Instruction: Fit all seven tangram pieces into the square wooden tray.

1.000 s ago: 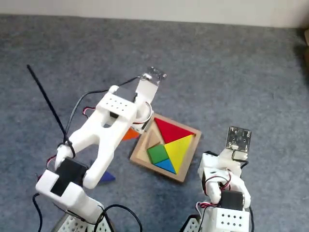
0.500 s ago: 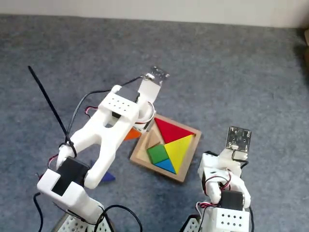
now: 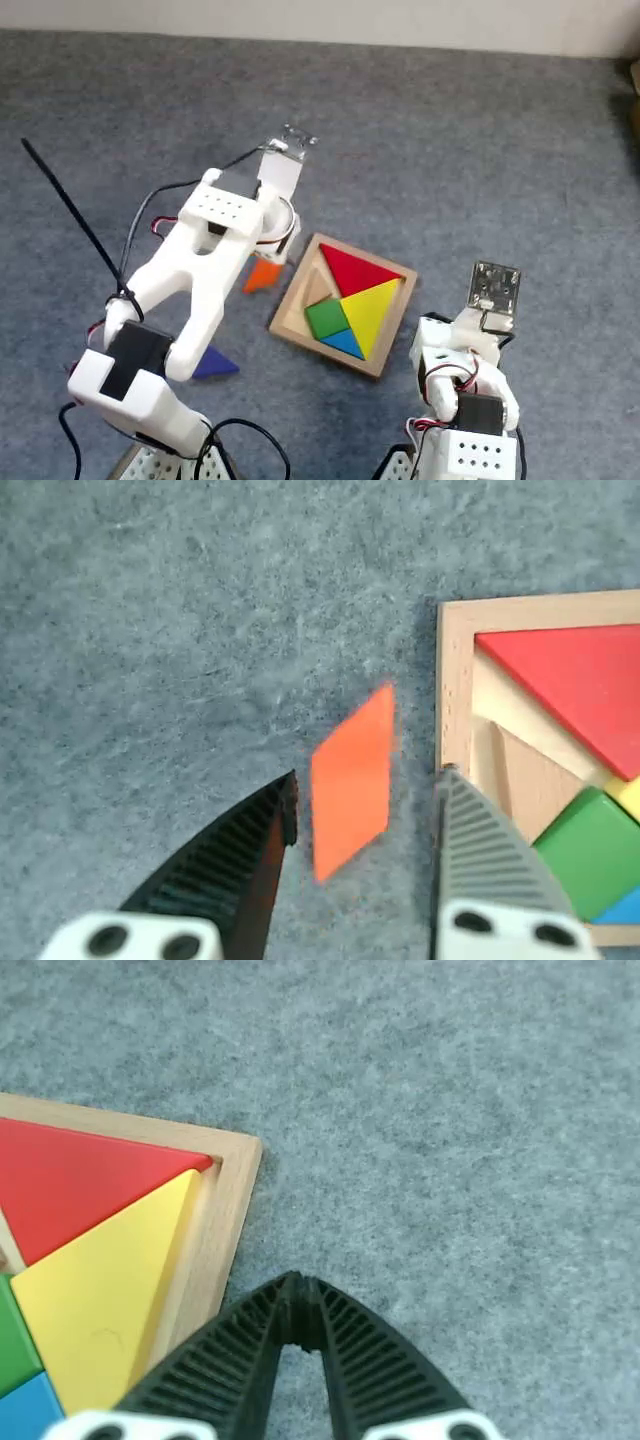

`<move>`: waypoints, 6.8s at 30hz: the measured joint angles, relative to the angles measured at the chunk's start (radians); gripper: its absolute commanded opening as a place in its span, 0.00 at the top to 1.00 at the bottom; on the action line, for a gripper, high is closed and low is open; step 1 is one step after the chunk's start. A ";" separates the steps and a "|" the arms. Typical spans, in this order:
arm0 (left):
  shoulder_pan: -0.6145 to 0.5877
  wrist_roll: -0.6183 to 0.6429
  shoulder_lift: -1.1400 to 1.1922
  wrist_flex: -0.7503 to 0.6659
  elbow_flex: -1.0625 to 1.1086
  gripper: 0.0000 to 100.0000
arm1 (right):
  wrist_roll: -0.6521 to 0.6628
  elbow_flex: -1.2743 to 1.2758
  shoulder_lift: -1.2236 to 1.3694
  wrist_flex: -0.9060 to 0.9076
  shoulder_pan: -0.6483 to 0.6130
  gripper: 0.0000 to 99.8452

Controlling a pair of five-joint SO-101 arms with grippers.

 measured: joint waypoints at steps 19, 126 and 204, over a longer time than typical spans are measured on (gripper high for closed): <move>-0.014 0.000 0.133 0.058 -0.052 0.79 | 0.000 0.000 0.000 0.000 0.000 1.00; 0.109 0.140 0.399 0.334 -0.500 1.00 | 0.000 0.000 0.000 0.000 0.018 1.00; 0.262 0.232 0.512 0.439 -0.621 0.84 | 0.000 0.000 0.000 0.000 0.021 1.00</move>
